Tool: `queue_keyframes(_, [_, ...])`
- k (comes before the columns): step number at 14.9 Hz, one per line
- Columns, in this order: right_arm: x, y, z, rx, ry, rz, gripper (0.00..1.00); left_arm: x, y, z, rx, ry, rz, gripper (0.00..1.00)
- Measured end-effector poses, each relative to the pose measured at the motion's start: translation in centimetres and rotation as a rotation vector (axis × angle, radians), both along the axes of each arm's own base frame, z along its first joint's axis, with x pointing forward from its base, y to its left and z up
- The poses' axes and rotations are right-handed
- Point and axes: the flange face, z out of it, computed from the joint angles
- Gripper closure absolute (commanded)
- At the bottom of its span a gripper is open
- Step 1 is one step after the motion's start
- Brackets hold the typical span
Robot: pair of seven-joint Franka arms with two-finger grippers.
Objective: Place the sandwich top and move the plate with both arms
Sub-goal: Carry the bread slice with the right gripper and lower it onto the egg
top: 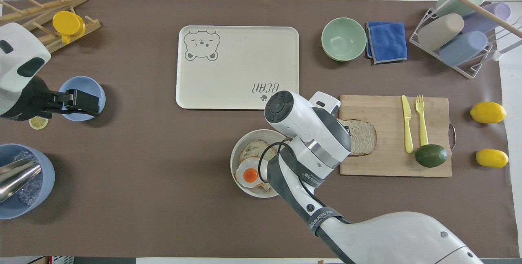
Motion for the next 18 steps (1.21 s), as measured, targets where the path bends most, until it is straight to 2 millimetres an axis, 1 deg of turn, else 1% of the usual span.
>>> queue_keyframes(1, [0.3, 0.9, 1.6, 0.000, 0.004, 0.010, 1.00, 0.0, 0.0, 0.0, 0.000, 0.000, 0.000, 0.00])
queue_keyframes(2, [0.3, 2.5, 3.4, 0.007, 0.006, 0.031, 1.00, 0.0, 0.0, 0.0, 0.000, 0.000, 0.000, 0.00])
queue_keyframes(4, [-1.0, 7.0, 6.7, 0.028, 0.011, 0.083, 1.00, 0.0, 0.0, 0.0, 0.000, 0.000, 0.000, 0.00])
queue_keyframes(6, [-2.7, 10.9, 8.7, 0.062, 0.005, 0.129, 1.00, 0.0, 0.0, 0.0, 0.000, 0.000, 0.000, 0.00])
queue_keyframes(7, [-3.7, 12.5, 9.2, 0.079, -0.003, 0.132, 1.00, 0.0, 0.0, 0.0, 0.000, 0.000, 0.000, 0.00])
queue_keyframes(9, [-6.2, 16.1, 9.3, 0.110, -0.040, 0.117, 1.00, 0.0, 0.0, 0.0, 0.000, 0.000, 0.000, 0.00])
queue_keyframes(10, [-7.5, 17.7, 8.8, 0.119, -0.055, 0.110, 1.00, 0.0, 0.0, 0.0, 0.000, 0.000, 0.000, 0.00])
queue_keyframes(11, [-8.5, 18.8, 8.2, 0.118, -0.065, 0.107, 1.00, 0.0, 0.0, 0.0, 0.000, 0.000, 0.000, 0.00])
queue_keyframes(12, [-9.0, 19.3, 7.6, 0.122, -0.072, 0.109, 1.00, 0.0, 0.0, 0.0, 0.000, 0.000, 0.000, 0.00])
queue_keyframes(13, [-9.1, 19.6, 7.2, 0.132, -0.077, 0.110, 1.00, 0.0, 0.0, 0.0, 0.000, 0.000, 0.000, 0.00])
queue_keyframes(16, [-9.0, 20.3, 6.6, 0.187, -0.096, 0.119, 1.00, 0.0, 0.0, 0.0, 0.000, 0.000, 0.000, 0.00])
queue_keyframes(18, [-9.5, 20.7, 6.0, 0.199, -0.107, 0.111, 1.00, 0.0, 0.0, 0.0, 0.000, 0.000, 0.000, 0.00])
